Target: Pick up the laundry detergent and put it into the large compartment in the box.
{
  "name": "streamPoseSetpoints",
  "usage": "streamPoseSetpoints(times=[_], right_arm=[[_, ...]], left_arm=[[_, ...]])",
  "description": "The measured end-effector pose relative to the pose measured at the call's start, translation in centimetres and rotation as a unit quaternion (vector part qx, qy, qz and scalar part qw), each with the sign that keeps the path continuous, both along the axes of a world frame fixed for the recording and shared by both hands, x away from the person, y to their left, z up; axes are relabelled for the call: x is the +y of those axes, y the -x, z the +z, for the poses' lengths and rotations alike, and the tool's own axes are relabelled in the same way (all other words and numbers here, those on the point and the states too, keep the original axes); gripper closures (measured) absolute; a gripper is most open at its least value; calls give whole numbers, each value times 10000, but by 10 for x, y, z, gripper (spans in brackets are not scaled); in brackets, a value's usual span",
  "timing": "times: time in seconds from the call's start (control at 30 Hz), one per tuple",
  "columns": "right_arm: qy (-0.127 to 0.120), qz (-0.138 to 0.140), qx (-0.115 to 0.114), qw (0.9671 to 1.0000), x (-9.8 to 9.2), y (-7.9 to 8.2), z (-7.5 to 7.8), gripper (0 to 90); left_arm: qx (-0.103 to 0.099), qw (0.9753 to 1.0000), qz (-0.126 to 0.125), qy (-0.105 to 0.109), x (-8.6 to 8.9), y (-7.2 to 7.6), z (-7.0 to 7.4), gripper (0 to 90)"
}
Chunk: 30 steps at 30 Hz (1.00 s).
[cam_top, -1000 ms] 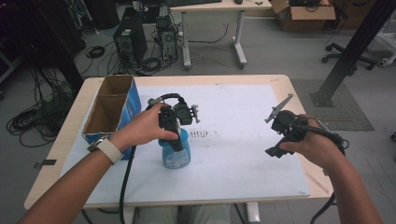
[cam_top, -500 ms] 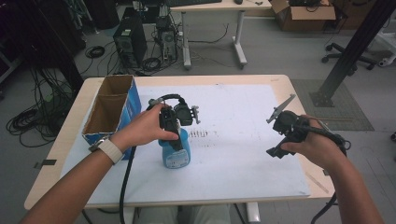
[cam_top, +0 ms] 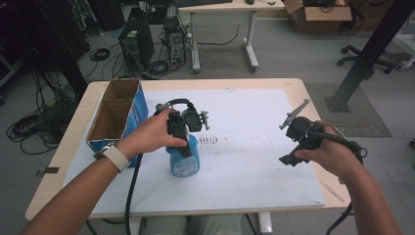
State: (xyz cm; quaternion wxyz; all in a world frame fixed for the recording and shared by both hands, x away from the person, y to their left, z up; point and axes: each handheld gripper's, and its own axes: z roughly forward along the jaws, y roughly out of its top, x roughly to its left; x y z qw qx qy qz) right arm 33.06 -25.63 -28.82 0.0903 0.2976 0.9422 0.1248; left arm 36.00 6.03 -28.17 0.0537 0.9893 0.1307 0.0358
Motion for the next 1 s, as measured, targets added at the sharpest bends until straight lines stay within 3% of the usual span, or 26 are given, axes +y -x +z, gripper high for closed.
streamPoseSetpoints(times=[0.4, 0.57, 0.67, 1.0], right_arm=[[-1, 20, 17, 10000, 1, -1, -2, 100], [-11, 6, 5, 10000, 0, -1, -1, 100], [-18, 5, -4, 10000, 0, -1, 0, 100], [-30, 32, -40, 10000, 2, -1, 3, 102]], left_arm=[[-42, 10000, -18, -57, 0, -1, 2, 374], [-33, 9999, 117, -52, 4, 0, 5, 375], [44, 9996, 290, 50, 7, 0, 13, 375], [-100, 9980, 581, 224, 11, 6, 54, 375]])
